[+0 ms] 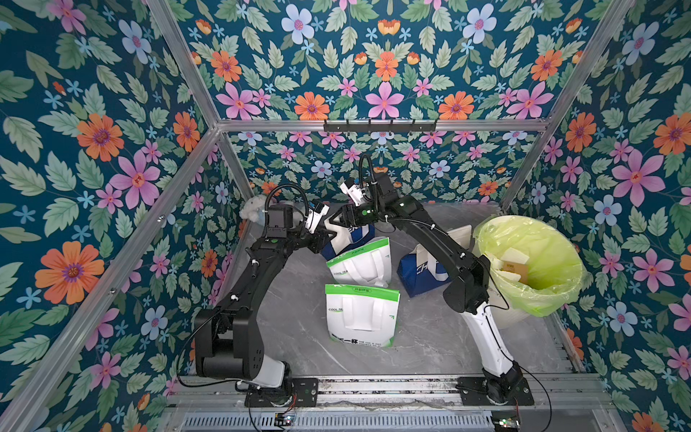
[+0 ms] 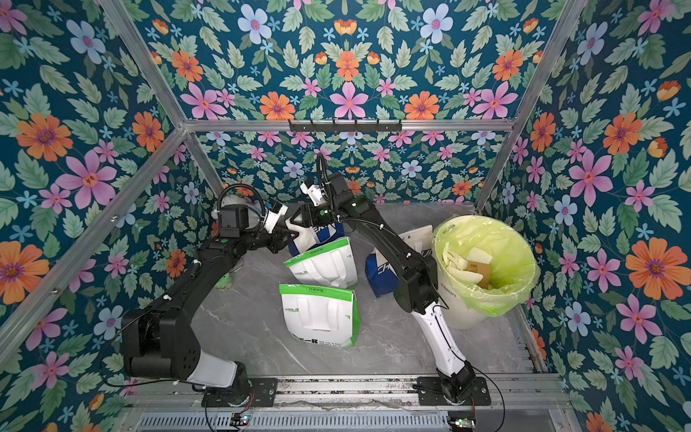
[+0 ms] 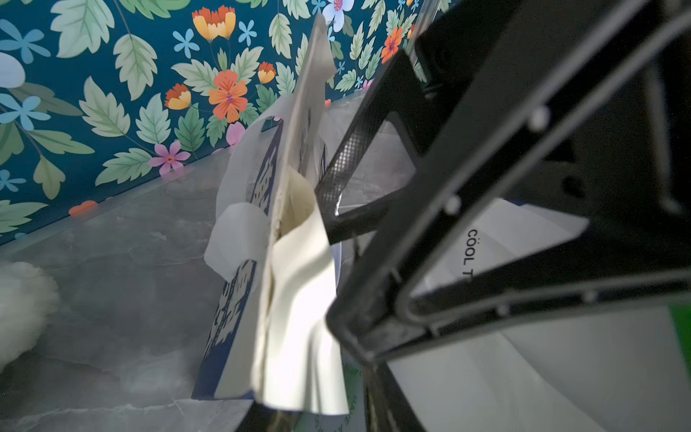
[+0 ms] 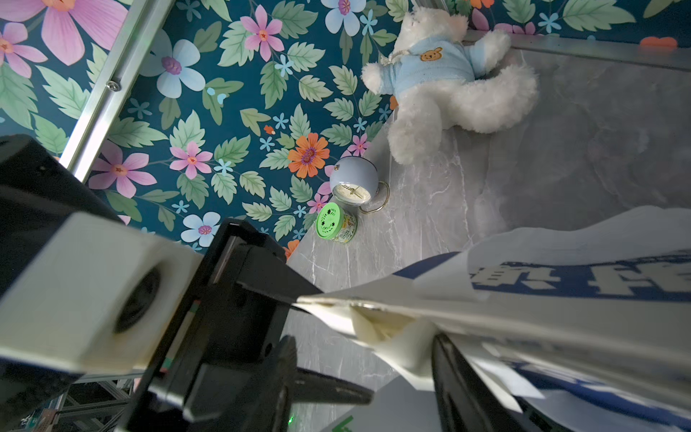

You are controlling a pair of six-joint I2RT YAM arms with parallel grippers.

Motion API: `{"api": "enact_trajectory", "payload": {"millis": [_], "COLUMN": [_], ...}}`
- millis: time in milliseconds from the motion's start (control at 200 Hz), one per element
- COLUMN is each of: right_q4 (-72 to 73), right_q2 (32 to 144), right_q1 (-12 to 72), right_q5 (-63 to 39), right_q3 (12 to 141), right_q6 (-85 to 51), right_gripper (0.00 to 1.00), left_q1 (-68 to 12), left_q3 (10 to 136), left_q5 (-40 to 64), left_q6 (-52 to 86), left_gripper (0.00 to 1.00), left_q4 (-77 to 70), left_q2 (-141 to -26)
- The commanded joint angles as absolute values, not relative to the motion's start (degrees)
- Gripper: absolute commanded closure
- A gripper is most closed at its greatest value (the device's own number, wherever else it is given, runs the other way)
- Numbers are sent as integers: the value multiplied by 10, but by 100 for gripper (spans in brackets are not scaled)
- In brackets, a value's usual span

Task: Shred takeout receipts and throw away
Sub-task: Tear off the takeout receipt from the takeout bag.

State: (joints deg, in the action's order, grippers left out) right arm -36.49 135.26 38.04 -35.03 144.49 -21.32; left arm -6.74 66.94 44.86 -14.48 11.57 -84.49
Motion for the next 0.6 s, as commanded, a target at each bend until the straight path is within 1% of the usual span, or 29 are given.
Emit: {"api": "enact_trajectory", "payload": {"millis": [0,70,250,335,365,430,475,585,595], "right_q4": [-375,-376,-398,-398,-397,-395,-394,-392,-393], "right_q2": [1359,1360,1361,1363,1364,1364,1365,1363,1363], "right_q1": [385,387,395,398,399,401,402,405,405], "right_q5": [-358,-357,-335,-332,-332,-324,-317,-295,-292], "right_q3": [1457,1455,1452,1453,1454,1458,1461,1462,1462], "right_q6": [-213,-213,-197,-195,-197,-201,-204,-208,-208], "right_gripper": [43,45,44,48,52,65,71,99,100], "left_q1": [-68,-68,-67,-68,-68,-67,-67,-67,-68], "left_q3": [666,664,657,652,650,646,645,642,642], "left_q5": [465,467,471,477,478,480,481,483,481], "left_q6": [-129,-127,-122,-117,-114,-112,-113,-122,-122], "left_gripper": [67,67,68,68,68,67,66,63,62], "left_q4": [85,82,74,66,62,57,57,64,65], "left_q2": [-842,-844,-843,-843,-843,-842,-842,-839,-838]}}
